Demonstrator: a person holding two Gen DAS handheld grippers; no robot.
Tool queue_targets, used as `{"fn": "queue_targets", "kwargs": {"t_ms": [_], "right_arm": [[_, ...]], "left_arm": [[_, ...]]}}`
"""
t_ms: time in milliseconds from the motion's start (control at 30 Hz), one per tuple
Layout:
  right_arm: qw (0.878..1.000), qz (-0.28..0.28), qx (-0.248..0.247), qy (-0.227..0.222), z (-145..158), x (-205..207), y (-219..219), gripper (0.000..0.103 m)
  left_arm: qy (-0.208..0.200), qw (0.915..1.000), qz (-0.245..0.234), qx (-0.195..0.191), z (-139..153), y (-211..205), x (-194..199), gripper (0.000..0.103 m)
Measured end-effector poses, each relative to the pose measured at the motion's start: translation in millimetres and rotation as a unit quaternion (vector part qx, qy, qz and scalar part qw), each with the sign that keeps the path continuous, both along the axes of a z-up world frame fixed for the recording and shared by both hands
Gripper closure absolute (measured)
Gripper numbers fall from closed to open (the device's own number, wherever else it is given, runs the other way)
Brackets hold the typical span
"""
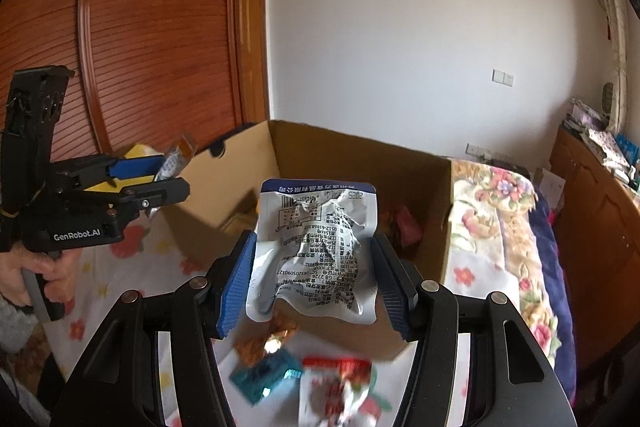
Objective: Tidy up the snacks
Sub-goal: 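Carry both held packs up over the box with both tools, then open both tools to drop the packs into the box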
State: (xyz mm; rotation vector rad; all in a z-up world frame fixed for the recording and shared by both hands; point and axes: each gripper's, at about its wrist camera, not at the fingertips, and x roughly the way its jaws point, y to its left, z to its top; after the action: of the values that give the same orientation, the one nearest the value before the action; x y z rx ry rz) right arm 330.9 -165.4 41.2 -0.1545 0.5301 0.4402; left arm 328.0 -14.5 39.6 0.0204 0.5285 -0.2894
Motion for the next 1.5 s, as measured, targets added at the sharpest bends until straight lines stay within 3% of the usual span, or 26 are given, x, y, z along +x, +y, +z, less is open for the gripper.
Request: {"fn": "queue_targets", "kwargs": {"t_ms": [467, 1000, 1267, 1500], "right_arm": [[1.000, -0.012, 0.006, -0.001, -13.3, 58.1, 2.6, 0.044], [1.000, -0.024, 0.004, 0.019, -27.8, 71.9, 8.1, 0.044], [0.999, -0.019, -0.003, 0.029, -30.1, 76.2, 9.3, 0.042], [0.999, -0.017, -0.012, 0.026, -27.2, 73.9, 16.5, 0.033]], "left_arm": [[0.006, 0.9998, 0.006, 0.016, -12.2, -4.6, 50.1, 0.045], [0.018, 0.9995, 0.012, 0.024, -22.9, -18.7, 59.6, 0.044], [0.019, 0.9993, 0.013, 0.030, -26.7, -20.0, 56.1, 0.037], [0.011, 0.9994, 0.007, 0.033, -22.1, -17.1, 38.7, 0.037]]}}
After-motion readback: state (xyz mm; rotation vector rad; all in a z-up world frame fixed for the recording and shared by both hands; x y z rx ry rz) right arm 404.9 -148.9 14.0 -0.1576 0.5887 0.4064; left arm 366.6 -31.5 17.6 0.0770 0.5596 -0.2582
